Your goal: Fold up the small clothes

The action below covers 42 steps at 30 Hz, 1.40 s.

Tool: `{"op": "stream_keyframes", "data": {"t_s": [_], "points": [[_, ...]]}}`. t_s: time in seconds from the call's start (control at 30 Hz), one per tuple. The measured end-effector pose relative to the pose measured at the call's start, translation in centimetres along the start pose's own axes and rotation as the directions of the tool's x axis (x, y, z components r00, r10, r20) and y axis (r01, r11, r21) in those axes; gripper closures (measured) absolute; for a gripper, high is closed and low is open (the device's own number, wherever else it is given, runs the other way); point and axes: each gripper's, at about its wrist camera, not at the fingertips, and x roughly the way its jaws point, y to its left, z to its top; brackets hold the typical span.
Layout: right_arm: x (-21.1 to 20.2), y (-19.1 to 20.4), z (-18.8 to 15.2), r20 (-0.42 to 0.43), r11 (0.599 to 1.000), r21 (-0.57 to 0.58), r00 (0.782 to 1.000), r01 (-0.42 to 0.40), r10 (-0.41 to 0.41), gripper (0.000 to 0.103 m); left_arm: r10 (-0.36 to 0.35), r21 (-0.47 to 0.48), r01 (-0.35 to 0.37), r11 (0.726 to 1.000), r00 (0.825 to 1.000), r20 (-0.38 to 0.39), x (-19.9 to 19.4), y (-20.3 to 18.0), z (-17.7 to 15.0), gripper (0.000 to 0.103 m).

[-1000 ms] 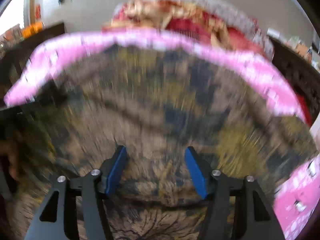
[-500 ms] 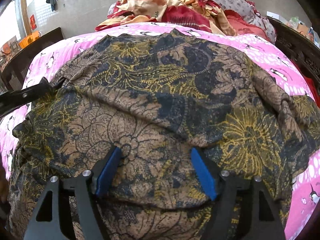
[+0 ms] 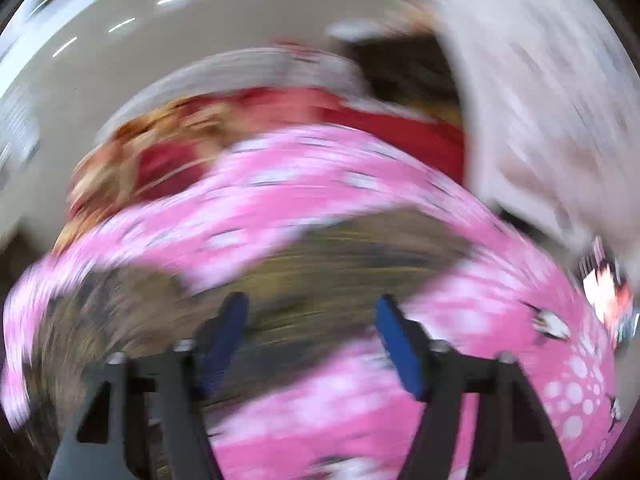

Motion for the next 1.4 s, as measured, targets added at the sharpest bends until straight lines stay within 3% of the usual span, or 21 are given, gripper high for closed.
{"op": "stream_keyframes", "data": {"t_s": [0.13,0.2,0.3,0.37,0.43,0.53,0.67,0.83,0.87,0.93,1.0,1.07,1.17,1.27,1.4], "points": [[3.0,-8.7,1.4,-0.022,0.957,0.281,0.997,-0.067,0.077,0.052,0.003,0.005,-0.003,1.0,1.0,0.001,0.2,-0.4,0.2,0.066],[4.4,-10.3,1.3,-0.007,0.932,0.339,0.99,-0.131,0.141,0.052,-0.002,-0.001,0.002,1.0,1.0,0.002,0.1,-0.2,0.0,0.066],[5.7,-10.6,1.6,0.022,0.921,0.354,0.986,-0.162,0.165,0.054,-0.007,-0.009,0.007,1.0,1.0,0.004,0.2,-0.1,0.1,0.066],[6.6,-11.0,1.9,0.031,0.915,0.373,0.988,-0.154,0.154,0.066,-0.012,-0.015,0.012,1.0,1.0,0.005,0.2,0.1,0.1,0.066],[7.4,-11.7,2.2,0.034,0.9,0.408,0.988,-0.151,0.15,0.089,-0.015,-0.02,0.015,1.0,1.0,0.007,0.1,0.2,0.1,0.066],[7.3,-12.0,2.3,0.048,0.893,0.427,0.99,-0.143,0.136,0.096,-0.019,-0.024,0.019,1.0,1.0,0.007,0.1,0.3,0.1,0.066],[3.5,-10.0,4.7,0.105,0.937,0.329,0.991,-0.118,0.088,0.097,-0.021,-0.027,0.021,0.999,1.0,0.008,0.1,0.3,0.0,0.066],[-5.5,-7.4,9.5,0.272,0.975,0.223,0.961,-0.017,-0.046,0.097,-0.022,-0.028,0.022,0.999,1.0,0.01,0.0,0.3,0.0,0.066],[-7.6,-6.0,10.3,0.309,0.983,0.184,0.949,0.007,-0.065,0.097,-0.022,-0.028,0.022,0.999,1.0,0.01,0.0,0.3,0.0,0.066],[-9.3,-3.6,11.0,0.326,0.994,0.113,0.945,-0.006,-0.031,0.097,-0.022,-0.028,0.023,0.999,1.0,0.011,0.0,0.3,0.0,0.066],[-10.2,0.5,10.8,0.315,0.998,0.019,0.948,-0.054,0.045,0.097,-0.023,-0.028,0.023,0.999,1.0,0.014,-0.1,0.2,0.0,0.066],[-10.2,5.9,9.4,0.264,0.985,-0.078,0.949,-0.155,0.171,0.097,-0.025,-0.03,0.025,0.999,1.0,0.009,-0.4,0.2,0.2,0.066],[-9.6,14.6,5.7,0.164,0.931,-0.21,0.928,-0.3,0.336,0.097,-0.019,-0.057,0.021,0.998,0.999,0.034,-2.7,0.7,0.5,0.066],[-8.2,23.4,0.6,0.046,0.842,-0.314,0.879,-0.438,0.475,0.097,-0.022,-0.1,0.031,0.994,0.996,0.09,-5.6,1.8,1.1,0.066],[-4.5,31.4,-6.1,-0.127,0.757,-0.327,0.82,-0.566,0.559,0.097,-0.062,-0.17,0.084,0.982,0.989,0.132,-8.2,3.5,2.0,0.066]]}}
